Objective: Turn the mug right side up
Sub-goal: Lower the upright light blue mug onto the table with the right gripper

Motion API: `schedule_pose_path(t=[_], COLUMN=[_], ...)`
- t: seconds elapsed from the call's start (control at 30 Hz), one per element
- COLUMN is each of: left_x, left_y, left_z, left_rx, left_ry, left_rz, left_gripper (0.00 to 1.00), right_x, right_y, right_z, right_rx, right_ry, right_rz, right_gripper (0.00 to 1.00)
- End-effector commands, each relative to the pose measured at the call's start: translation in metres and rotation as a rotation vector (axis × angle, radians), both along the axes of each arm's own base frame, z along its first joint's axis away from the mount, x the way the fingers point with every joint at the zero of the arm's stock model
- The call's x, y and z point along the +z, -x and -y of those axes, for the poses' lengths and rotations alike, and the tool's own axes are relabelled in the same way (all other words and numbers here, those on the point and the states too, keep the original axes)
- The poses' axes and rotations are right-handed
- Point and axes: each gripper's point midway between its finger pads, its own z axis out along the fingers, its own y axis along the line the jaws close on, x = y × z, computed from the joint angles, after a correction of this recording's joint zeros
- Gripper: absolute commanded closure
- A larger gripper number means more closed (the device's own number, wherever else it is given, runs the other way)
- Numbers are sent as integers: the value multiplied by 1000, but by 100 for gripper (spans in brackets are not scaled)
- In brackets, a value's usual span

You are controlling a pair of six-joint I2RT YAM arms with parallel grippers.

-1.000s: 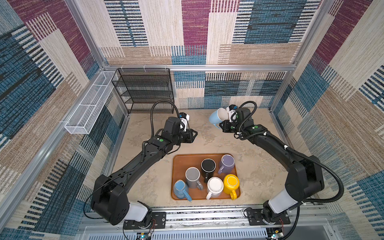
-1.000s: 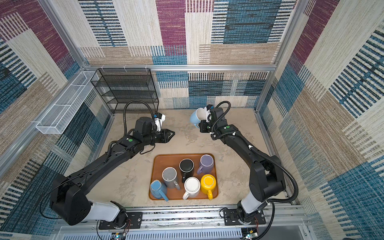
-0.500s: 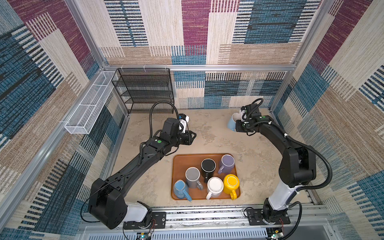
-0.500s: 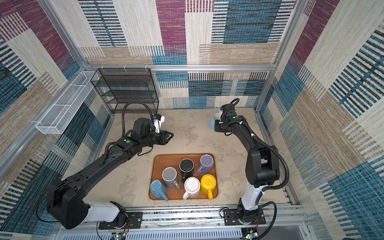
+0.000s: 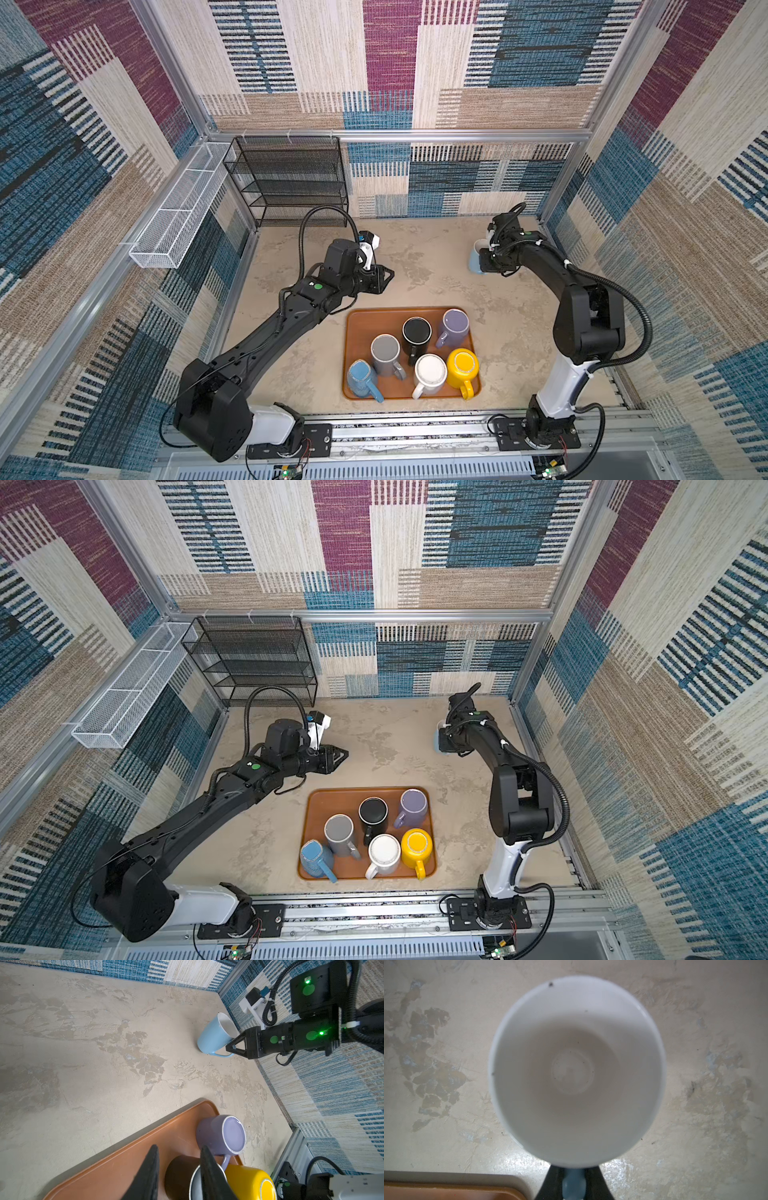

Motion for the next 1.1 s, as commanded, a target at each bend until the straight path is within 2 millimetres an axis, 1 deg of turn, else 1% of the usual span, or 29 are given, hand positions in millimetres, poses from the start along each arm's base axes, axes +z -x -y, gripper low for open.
schedule_pose_path(t=[0.0,0.43,0.57,0.87,0.97,1.07], left_x=[6,10,8,9,9,9], left_y=[-1,-1,-1,0,-1,-1], left_z=[1,2,2,-1,-2,-4], left_rx=[-9,-16,-19,-7,-4,5], left_ry=[7,16,10,-1,-2,-9], left_rz=[25,45,40,50,47,52], left_gripper=[69,69,69,69,69,69], right_x=[6,-1,-5,-12,-14,-14], right_y=[-11,-10,-8,-4,-3,-3], right_z=[4,8,10,13,12,11], right_rx=[3,14,8,-1,-2,-2], right_ry=[24,56,66,78,74,66], right_rz=[40,24,13,-12,-21,-24], right_gripper=[100,100,100,100,94,90])
